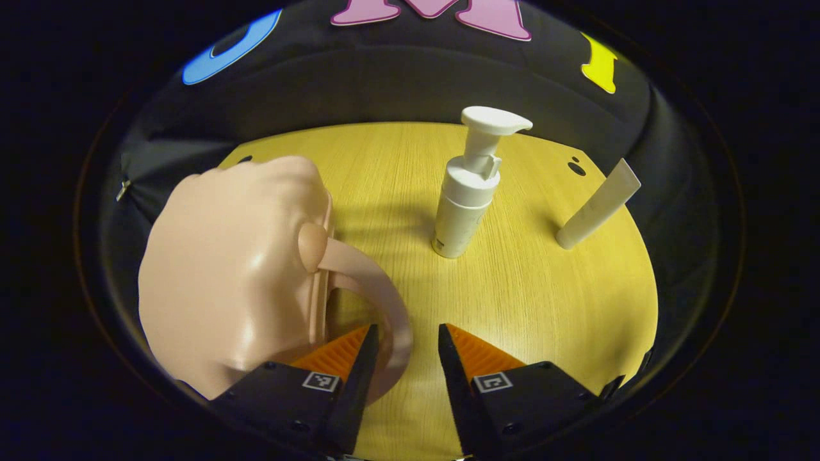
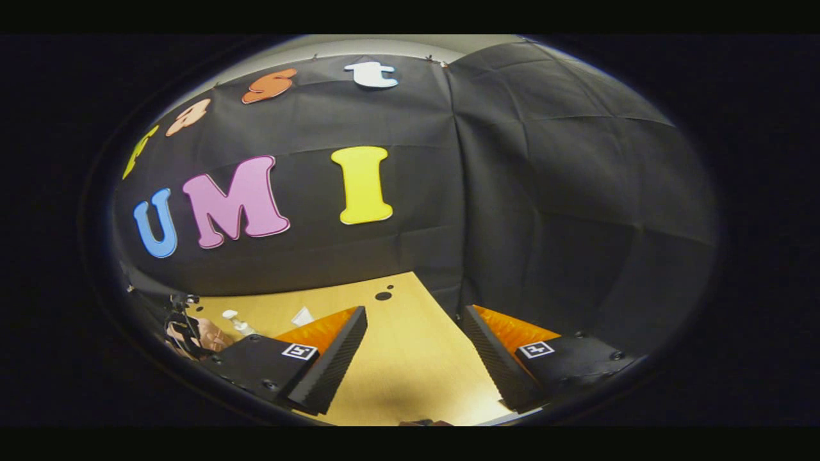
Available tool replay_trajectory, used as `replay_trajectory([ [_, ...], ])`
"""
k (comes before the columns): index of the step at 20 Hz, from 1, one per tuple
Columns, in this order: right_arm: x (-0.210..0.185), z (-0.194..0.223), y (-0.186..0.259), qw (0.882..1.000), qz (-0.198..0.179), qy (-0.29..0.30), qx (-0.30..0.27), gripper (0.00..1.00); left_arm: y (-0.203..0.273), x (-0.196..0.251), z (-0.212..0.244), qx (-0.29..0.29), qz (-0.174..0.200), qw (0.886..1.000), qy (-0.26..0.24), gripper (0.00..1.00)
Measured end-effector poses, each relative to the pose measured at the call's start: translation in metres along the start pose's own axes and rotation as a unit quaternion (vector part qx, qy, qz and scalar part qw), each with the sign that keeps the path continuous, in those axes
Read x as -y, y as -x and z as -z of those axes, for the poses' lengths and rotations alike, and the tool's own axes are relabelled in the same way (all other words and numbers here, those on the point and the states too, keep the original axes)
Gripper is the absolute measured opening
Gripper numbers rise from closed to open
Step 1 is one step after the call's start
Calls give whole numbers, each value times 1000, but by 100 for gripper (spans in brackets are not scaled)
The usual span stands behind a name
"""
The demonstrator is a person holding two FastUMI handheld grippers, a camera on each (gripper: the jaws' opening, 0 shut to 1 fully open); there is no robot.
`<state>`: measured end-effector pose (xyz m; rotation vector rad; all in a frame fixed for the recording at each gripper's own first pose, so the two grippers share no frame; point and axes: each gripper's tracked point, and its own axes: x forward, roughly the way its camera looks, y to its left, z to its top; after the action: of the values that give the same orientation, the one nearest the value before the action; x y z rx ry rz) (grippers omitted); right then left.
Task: First open the suitcase, pack the skin care products into it, and then close the suitcase.
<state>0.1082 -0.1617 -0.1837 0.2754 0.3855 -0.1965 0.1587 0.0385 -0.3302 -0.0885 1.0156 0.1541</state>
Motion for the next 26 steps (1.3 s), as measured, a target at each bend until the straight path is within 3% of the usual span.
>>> replay_trajectory([
  [1, -1, 1, 3, 1000, 5, 1, 0, 98, -2, -8, -1, 1, -6, 1000, 0, 53],
  [2, -5, 2, 7, 1000, 8, 2, -3, 98, -2, -5, -2, 0, 8, 1000, 0, 33],
  [3, -10, 3, 10, 1000, 9, 4, -4, 98, -1, -4, -2, -1, 18, 1000, -8, 25],
  [6, -24, 4, 17, 1000, 7, 4, -6, 98, 17, 3, -17, 25, 32, 998, -57, 14],
  [8, -32, 2, 20, 1000, 7, 0, -4, 98, 37, 3, -28, 38, 38, 996, -70, 12],
  [13, -59, 3, 17, 1000, -3, 6, 1, 98, 120, -26, -64, 69, 95, 992, -43, 12],
  [16, -88, 6, 11, 1000, -25, 7, -1, 98, 172, -64, -87, 99, 90, 990, -47, 12],
  [21, -144, 3, 6, 997, -73, 19, 2, 98, 232, -147, -104, 124, 108, 986, 7, 12],
  [23, -162, 0, 5, 996, -87, 28, 3, 98, 252, -205, -107, 140, 64, 988, -4, 12],
  [26, -180, -2, 3, 994, -99, 42, 8, 98, 264, -302, -114, 155, -59, 985, -47, 12],
])
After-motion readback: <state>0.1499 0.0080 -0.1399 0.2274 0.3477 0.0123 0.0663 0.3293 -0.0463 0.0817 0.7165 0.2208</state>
